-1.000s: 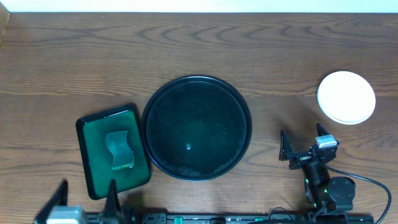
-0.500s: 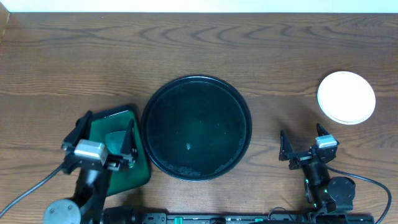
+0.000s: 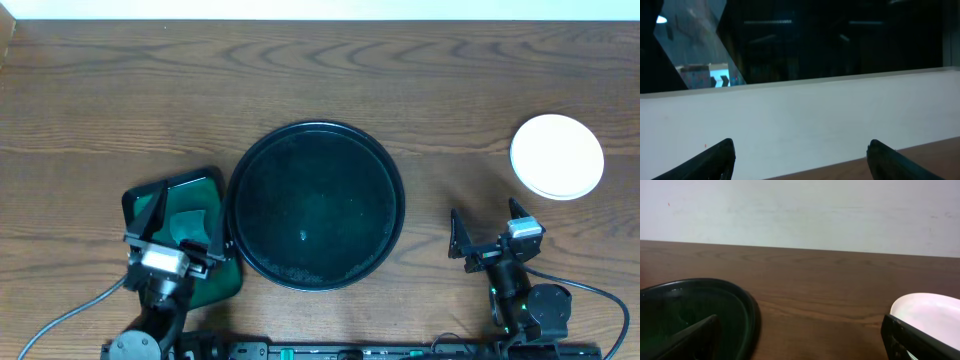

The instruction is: Clean dirty plates on tray and stack at the side

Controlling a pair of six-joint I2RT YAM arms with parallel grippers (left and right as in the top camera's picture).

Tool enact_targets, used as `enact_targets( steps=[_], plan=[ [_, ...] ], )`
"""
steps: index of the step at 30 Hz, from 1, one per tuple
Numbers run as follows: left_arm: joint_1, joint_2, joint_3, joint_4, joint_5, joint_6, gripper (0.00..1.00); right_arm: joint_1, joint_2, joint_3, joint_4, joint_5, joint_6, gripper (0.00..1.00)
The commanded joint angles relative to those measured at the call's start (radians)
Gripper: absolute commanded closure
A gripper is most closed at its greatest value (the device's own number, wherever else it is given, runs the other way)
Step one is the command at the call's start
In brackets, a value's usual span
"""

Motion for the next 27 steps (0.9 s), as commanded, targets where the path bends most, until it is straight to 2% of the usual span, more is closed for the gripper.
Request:
enact_targets(
  steps=[1, 11, 17, 23, 27],
  plan=[
    [-0.020, -0.044, -0.045, 0.026, 0.005, -0.006, 0.16, -0.009, -0.006, -0.002, -0.004, -0.008, 0.016, 0.01],
    [-0.128, -0.044, -0.107, 0.063, -0.076, -0.006, 0.16, -0.009, -0.006, -0.002, -0.004, -0.008, 0.016, 0.01],
    [-0.172, -0.044, -0.192, 0.185, -0.093, -0.006, 0.16, -0.009, -0.006, -0.002, -0.004, -0.008, 0.016, 0.01],
    [-0.178, -0.044, -0.195, 0.184, -0.093, -0.006, 0.16, -0.009, -0.006, -0.002, -0.004, -0.008, 0.016, 0.01],
    [-0.178, -0.044, -0.195, 0.085, -0.100, -0.006, 0.16, -0.009, -0.006, -0.002, -0.004, -0.008, 0.016, 0.01]
  ],
)
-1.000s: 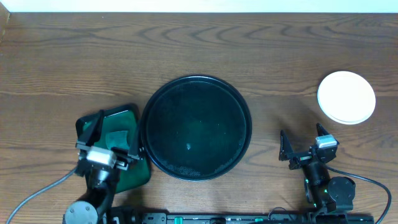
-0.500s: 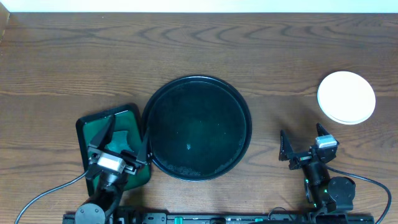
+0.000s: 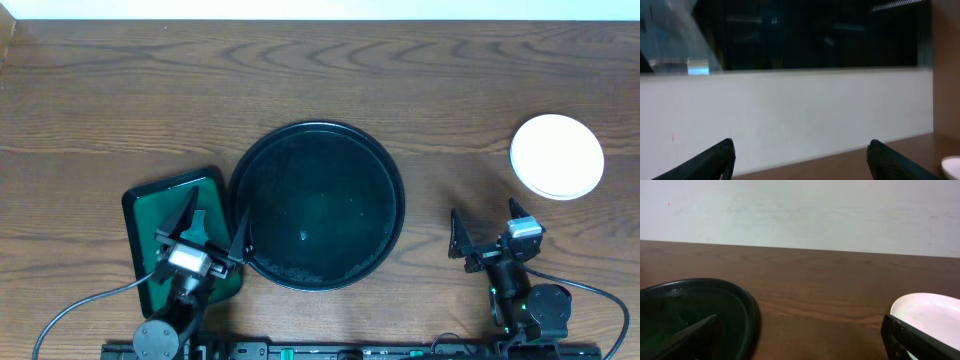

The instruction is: Clean dirty plates on tray and stack at the side

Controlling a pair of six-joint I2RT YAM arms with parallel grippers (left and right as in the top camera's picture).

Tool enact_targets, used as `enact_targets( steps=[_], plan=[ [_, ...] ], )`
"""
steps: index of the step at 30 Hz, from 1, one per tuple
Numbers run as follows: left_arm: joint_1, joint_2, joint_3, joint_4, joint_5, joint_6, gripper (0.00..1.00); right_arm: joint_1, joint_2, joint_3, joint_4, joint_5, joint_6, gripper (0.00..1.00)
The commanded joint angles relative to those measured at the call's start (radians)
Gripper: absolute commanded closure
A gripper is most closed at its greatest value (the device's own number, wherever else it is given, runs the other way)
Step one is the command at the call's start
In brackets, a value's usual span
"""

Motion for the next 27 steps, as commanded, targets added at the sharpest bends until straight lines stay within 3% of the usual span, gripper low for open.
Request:
enact_targets(
  steps=[1, 10, 17, 27],
  plan=[
    [-0.004, -0.009, -0.002, -0.079, -0.013, -0.005, 0.16, -0.009, -0.006, -0.002, -0.005, -0.008, 0.016, 0.01],
    [-0.004, -0.009, -0.002, -0.429, -0.013, -0.005, 0.16, -0.009, -0.006, -0.002, -0.005, -0.008, 0.016, 0.01],
    [-0.004, -0.009, -0.002, -0.533, -0.013, -0.005, 0.16, -0.009, -0.006, -0.002, -0.005, -0.008, 0.016, 0.01],
    [-0.004, -0.005, -0.002, -0.532, -0.013, -0.005, 0.16, -0.009, -0.006, -0.002, -0.005, -0.008, 0.016, 0.01]
  ],
)
